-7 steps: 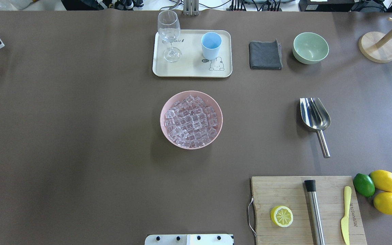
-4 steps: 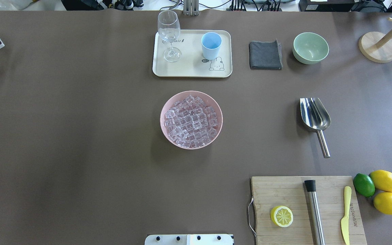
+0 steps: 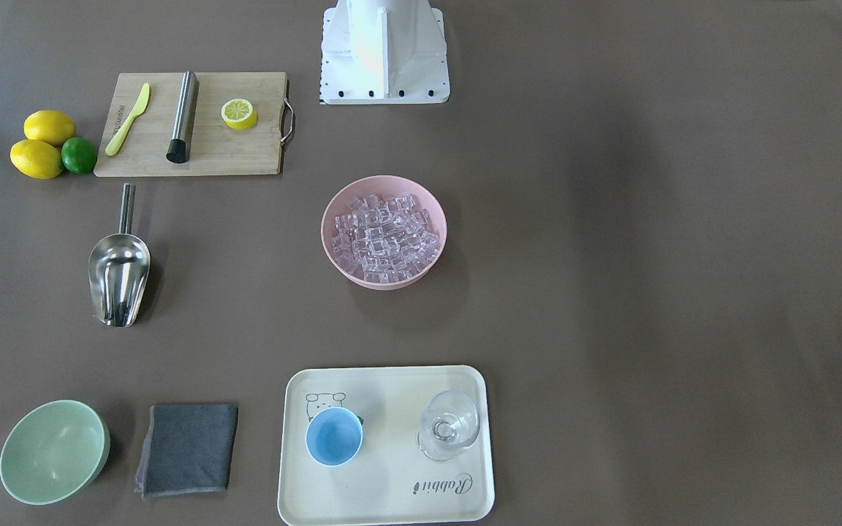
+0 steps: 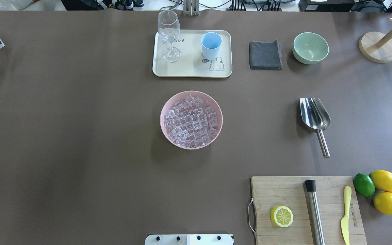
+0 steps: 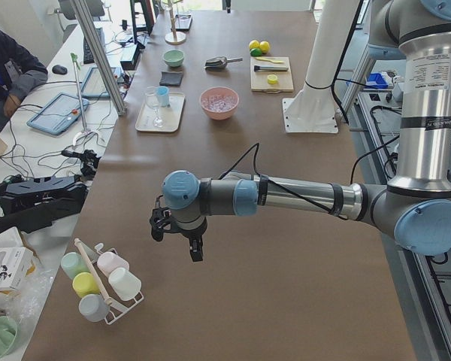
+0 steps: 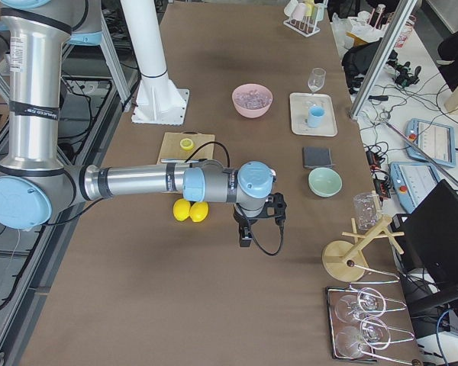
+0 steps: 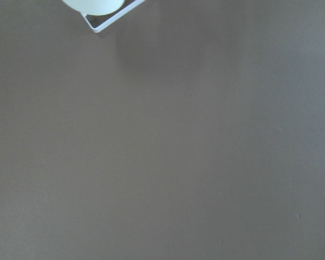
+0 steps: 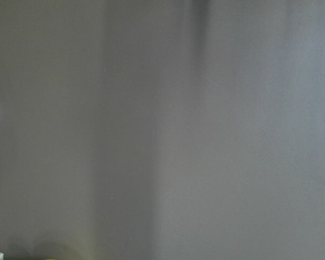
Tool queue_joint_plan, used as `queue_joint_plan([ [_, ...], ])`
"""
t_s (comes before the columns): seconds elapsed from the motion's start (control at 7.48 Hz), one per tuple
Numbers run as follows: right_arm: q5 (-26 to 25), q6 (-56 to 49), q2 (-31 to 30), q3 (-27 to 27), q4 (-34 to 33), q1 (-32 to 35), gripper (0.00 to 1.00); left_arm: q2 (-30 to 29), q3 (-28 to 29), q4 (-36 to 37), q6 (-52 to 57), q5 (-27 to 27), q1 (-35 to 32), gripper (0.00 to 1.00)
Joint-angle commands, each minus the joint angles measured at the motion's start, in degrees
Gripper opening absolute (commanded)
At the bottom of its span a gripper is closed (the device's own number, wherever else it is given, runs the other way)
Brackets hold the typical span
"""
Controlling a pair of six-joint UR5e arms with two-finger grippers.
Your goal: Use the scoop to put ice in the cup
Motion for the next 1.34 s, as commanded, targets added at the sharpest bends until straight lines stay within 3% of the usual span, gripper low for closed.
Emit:
queue_joint_plan([
  [0.0, 0.11, 10.57, 0.51, 4.12, 0.87, -5.85, 1.00, -0.67, -1.50, -0.72, 2.90, 0.04, 5.88, 0.98],
  [0.4, -0.08, 25.41, 6.90, 4.93, 1.04, -15.52, 1.00, -3.12, -3.27, -2.21, 2.99, -0.22, 11.75, 0.98],
  [0.53, -0.77, 30.27, 8.06, 4.67, 5.48, -19.91, 1.00, -3.39, -5.28, -2.30, 2.90, -0.31, 14.38, 0.98],
  [0.8, -7.68, 47.19, 7.54, 3.87, 18.04, -29.48, 1.00, -5.41, -9.58, -4.13, 2.82, -0.40, 20.27, 0.98],
  [1.07, -12.61, 56.73, 8.85, 4.22, 20.11, -37.57, 1.00, -5.85, -10.22, -14.55, 2.29, -0.31, 25.73, 0.98],
  [1.2, -14.73, 56.16, 8.51, 3.79, 20.11, -39.96, 1.00, -5.94, -9.78, -20.70, 2.29, -0.22, 29.23, 0.98],
])
